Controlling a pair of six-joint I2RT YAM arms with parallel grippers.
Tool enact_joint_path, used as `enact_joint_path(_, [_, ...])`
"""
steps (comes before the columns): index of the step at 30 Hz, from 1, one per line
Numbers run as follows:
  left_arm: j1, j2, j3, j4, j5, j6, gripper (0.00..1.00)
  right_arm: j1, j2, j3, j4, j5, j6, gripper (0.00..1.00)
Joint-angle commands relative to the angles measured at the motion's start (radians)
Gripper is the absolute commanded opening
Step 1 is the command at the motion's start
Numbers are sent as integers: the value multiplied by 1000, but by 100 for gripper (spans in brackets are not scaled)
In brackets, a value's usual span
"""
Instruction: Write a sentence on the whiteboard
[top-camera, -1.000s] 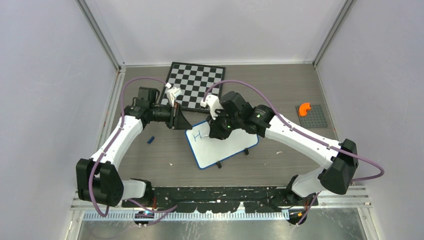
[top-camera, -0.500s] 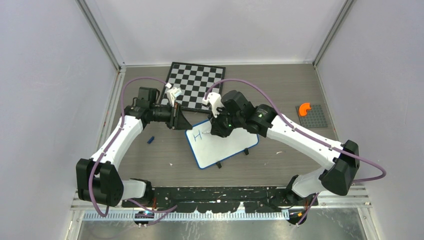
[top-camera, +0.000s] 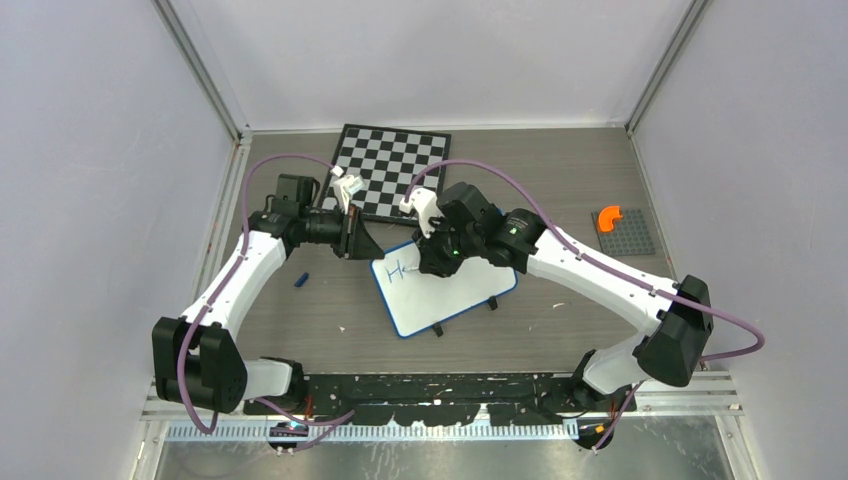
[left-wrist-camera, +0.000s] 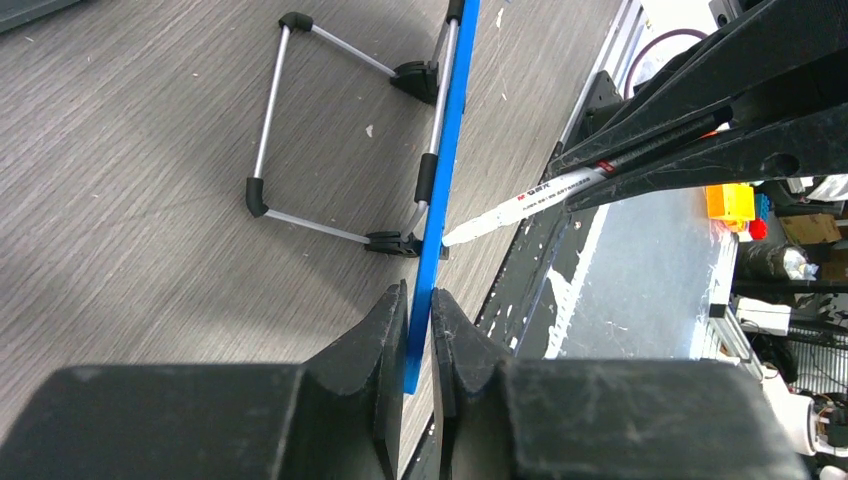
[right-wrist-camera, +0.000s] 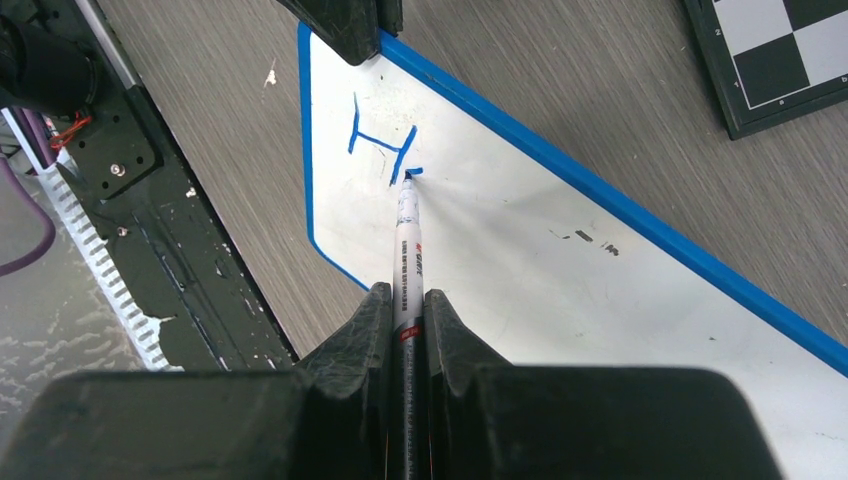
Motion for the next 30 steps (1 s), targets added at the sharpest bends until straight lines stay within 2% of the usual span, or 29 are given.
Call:
enact_joint_path(1, [-11,9,22,-44,3,28,15,-4,-22,5,2,29,-19,0])
enact_joint_path(12, [-12,15,27,-44,6,27,15,-22,-48,25,-30,81,-43,0])
enact_joint_path(30, [-14,16,25,-44,6,27,15,-20,8,83,-19,22,-17,0])
